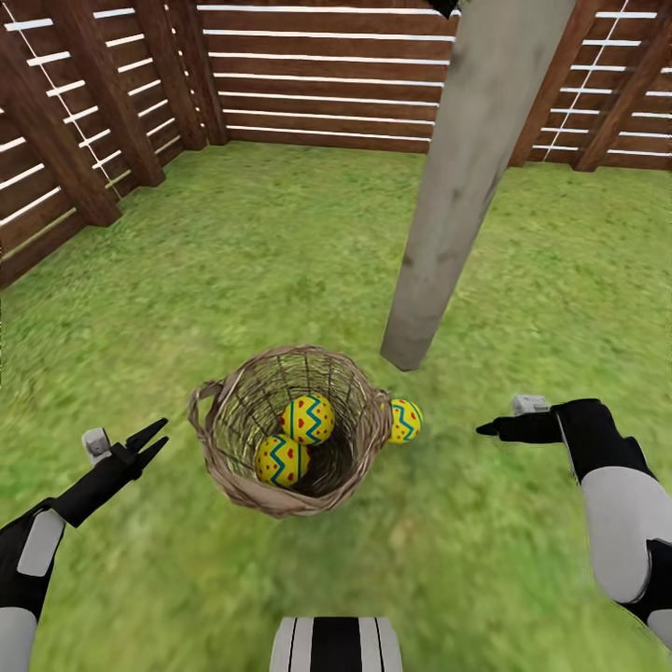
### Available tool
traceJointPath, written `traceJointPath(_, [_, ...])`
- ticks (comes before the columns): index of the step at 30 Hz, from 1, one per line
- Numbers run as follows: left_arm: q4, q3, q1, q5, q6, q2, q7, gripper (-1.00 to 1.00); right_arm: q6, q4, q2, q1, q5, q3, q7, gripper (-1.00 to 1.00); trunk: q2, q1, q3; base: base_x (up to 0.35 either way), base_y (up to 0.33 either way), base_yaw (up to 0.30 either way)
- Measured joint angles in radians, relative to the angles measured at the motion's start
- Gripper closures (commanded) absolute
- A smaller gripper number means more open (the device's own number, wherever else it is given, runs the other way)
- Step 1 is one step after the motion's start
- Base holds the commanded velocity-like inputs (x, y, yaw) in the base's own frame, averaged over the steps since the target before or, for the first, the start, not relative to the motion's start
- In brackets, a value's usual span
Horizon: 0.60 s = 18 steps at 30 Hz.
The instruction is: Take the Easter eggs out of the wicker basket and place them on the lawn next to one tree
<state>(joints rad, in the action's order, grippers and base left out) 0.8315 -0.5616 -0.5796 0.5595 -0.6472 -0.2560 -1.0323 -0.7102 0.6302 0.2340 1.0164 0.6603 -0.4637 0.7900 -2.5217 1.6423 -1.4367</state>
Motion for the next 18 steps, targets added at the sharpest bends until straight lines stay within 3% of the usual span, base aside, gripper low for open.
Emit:
traceJointPath(2, [0.000,0.002,0.000,0.000,0.000,0.000,0.001,-1.00,-0.011,0.013,0.022,0.000,0.003,0.000,0.183,-1.00,0.000,-0.001,0.008,0.000,0.000,0.000])
traceJointPath(3, [0.000,0.002,0.000,0.000,0.000,0.000,0.000,-1.00,-0.016,0.014,0.026,0.000,0.003,0.000,0.218,-1.00,0.001,-0.001,0.012,0.000,0.000,0.000])
traceJointPath(8, [-0.001,0.004,0.000,0.000,-0.001,-0.002,0.001,-1.00,-0.053,0.040,0.042,0.000,0.001,-0.002,0.342,-1.00,0.002,-0.004,0.031,0.000,0.000,0.000])
traceJointPath(10, [-0.001,0.005,0.000,0.000,-0.001,-0.003,0.001,-1.00,-0.114,0.122,0.049,-0.002,0.000,-0.002,0.423,-1.00,0.002,-0.005,0.039,0.000,0.000,0.000])
traceJointPath(13, [-0.002,0.005,0.000,0.000,-0.001,-0.002,0.001,-1.00,-0.196,0.285,0.048,-0.011,-0.003,-0.003,0.472,-1.00,0.003,-0.006,0.050,0.000,0.000,0.000])
traceJointPath(18, [-0.004,0.005,0.000,0.000,-0.001,-0.002,0.001,-1.00,-0.217,0.348,0.042,-0.034,-0.008,-0.004,0.531,-1.00,0.004,-0.008,0.070,0.000,0.000,0.000])
